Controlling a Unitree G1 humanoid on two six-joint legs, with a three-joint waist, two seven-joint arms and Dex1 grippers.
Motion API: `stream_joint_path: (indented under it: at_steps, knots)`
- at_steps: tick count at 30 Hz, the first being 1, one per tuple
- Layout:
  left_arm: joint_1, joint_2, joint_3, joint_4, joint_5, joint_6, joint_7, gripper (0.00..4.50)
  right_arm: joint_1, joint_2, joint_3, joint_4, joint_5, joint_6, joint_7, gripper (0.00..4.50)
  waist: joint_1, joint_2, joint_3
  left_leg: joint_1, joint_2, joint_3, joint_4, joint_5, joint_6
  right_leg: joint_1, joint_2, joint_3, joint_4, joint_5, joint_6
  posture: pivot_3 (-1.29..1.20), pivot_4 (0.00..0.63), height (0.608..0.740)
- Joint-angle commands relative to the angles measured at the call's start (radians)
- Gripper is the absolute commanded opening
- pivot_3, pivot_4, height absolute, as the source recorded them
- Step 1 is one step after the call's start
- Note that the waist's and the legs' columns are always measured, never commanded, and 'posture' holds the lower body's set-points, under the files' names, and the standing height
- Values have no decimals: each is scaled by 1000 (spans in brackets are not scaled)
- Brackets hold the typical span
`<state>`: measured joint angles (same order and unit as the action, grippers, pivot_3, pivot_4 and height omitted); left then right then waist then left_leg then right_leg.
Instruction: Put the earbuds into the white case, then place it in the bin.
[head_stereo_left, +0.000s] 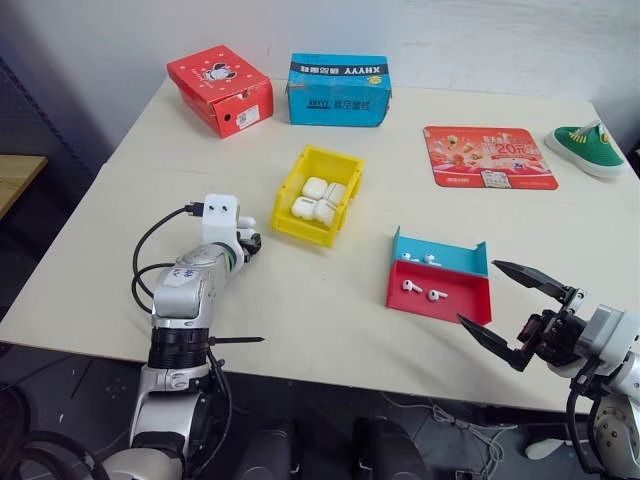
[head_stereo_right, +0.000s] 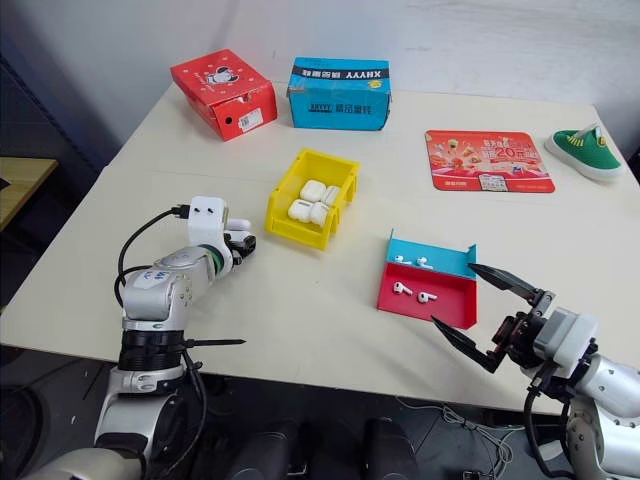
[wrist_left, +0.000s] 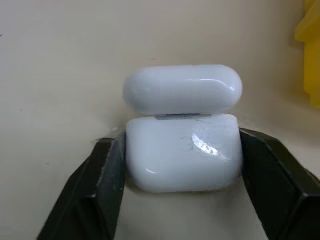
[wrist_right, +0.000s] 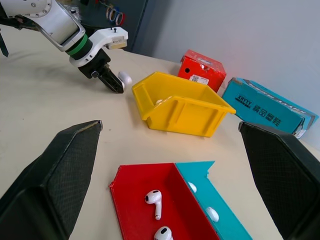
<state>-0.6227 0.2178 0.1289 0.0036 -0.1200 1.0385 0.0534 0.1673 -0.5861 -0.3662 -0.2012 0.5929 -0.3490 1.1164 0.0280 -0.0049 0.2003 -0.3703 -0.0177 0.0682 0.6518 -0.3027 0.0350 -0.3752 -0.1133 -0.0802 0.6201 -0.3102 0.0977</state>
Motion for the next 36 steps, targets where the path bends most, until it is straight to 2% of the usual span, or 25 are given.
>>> stream_joint_path:
  at_steps: [1, 3, 7, 10, 12, 15, 18, 21, 23, 27, 34, 36]
  knots:
    - [39, 10, -2, -20, 6, 44, -15, 2805, 0, -13, -21, -23, 6, -9, -4, 4500, -1, 0, 0, 0, 0, 0, 0, 0, 0, 0, 0, 0, 0, 0, 0, 0, 150, 740]
    - [53, 30, 5, -47, 5, 36, -33, 2805, 1, -12, -22, -20, 5, -12, -3, 4500, -4, 0, 0, 0, 0, 0, 0, 0, 0, 0, 0, 0, 0, 0, 0, 0, 150, 740]
    - [128, 151, 90, -147, -47, -168, -190, 2805, 3, -17, -29, -14, -2, -12, -6, 4500, -13, 0, 0, 0, 1, 1, -2, 0, -1, -1, 1, 0, 0, 0, 0, 0, 150, 740]
    - [218, 244, 230, -178, -260, -467, -580, 2805, 17, -41, -47, -6, -1, 17, -5, 4500, -16, -1, 1, -1, 2, 1, -3, 1, -2, -3, 1, 0, -1, 0, -1, 0, 150, 740]
    - [264, 289, 299, -200, -414, -560, -829, 2805, 33, -74, -65, 2, 4, 50, 0, 4500, -13, -1, 1, -1, 2, 0, -2, 0, -2, -2, 1, -1, -2, -1, -1, 0, 150, 740]
    - [280, 351, 307, -209, -531, -581, -1018, 2805, 51, -124, -127, -11, 33, 142, -46, 4500, 1, -1, 1, -1, 2, 0, -1, -1, 0, 0, -1, -1, -6, -1, -1, 0, 150, 740]
    - [251, 350, 261, -235, -612, -592, -1104, 2805, 100, -181, -192, -27, 15, 231, -75, 4500, 4, 0, 0, -2, 1, -1, -1, -1, 1, 2, -2, -1, -8, 0, -1, 0, 150, 740]
    - [214, 257, 194, -287, -726, -608, -1162, 2805, 246, -200, -316, -40, -20, 311, -99, 4500, 8, 0, 0, -2, 1, -1, -2, -2, 2, 1, -2, -2, -10, 0, -1, 0, 150, 740]
    - [214, 211, 140, -316, -734, -622, -1171, 2805, 337, -192, -379, -37, -51, 344, -113, 4500, 18, 1, 0, -4, 1, -2, -3, -3, 4, 1, -2, -3, -11, 0, -1, 0, 150, 740]
    - [232, 95, 11, -334, -741, -653, -1188, 2805, 468, -128, -472, 68, -76, 287, -86, 4500, 13, 1, 0, -4, 1, 0, -2, -3, 9, 3, 1, -2, -14, 0, 0, 0, 150, 740]
    - [250, -112, -152, -240, -647, -814, -1209, 2805, 535, -83, -510, 187, -108, 229, -82, 4500, 1, 1, 0, -3, 1, 3, -2, -5, 6, 5, 1, -1, -18, 2, 3, 0, 150, 740]
    - [252, -143, -175, -206, -620, -855, -1213, 2805, 529, -85, -497, 192, -105, 219, -67, 4500, -4, 1, 0, -2, 2, 3, -2, -4, 7, 6, 1, -1, -18, 2, 4, 0, 150, 740]
